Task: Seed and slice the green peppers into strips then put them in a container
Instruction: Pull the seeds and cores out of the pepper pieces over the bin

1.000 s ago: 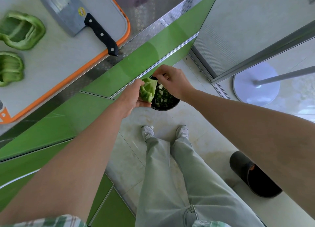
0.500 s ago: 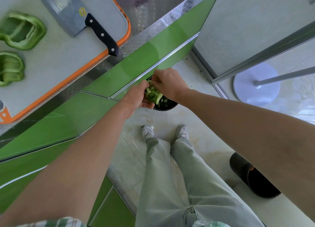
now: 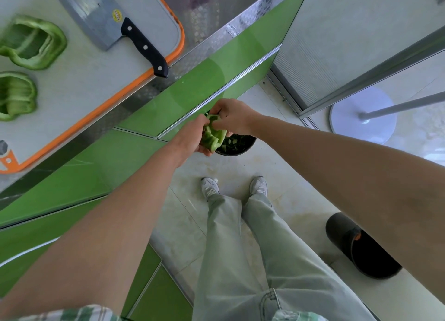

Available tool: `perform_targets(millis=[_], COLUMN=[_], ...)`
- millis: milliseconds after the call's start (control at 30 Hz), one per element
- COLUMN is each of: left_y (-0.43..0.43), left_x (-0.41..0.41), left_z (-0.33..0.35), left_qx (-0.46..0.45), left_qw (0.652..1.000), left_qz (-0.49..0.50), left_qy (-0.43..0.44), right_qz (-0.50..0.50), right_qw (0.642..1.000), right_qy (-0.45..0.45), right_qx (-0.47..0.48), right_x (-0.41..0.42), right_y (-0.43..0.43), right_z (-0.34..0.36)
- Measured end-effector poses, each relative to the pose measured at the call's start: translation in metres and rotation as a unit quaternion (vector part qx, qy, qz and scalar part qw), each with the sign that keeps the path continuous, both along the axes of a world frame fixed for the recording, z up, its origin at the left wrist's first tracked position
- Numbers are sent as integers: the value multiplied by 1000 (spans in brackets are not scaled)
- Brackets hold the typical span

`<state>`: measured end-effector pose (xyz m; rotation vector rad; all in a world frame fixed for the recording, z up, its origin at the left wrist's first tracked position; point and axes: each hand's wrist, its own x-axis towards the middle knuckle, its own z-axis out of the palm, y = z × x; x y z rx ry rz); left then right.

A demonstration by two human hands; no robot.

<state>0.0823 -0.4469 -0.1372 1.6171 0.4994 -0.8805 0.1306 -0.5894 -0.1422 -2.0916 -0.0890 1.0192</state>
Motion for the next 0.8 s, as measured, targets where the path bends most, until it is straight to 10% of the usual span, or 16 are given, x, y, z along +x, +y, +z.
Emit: perform_targets(millis=[800], left_y=[15], left_x=[-7], left_z=[-7], left_qx=[43], left_qw=[999], left_qz=[27], left_qy=[-15], right_qz=[-103], right_qw=[991], right_qy=[-56], right_qx=[-60], right_x=[-2], right_y=[-16], right_z=[-19])
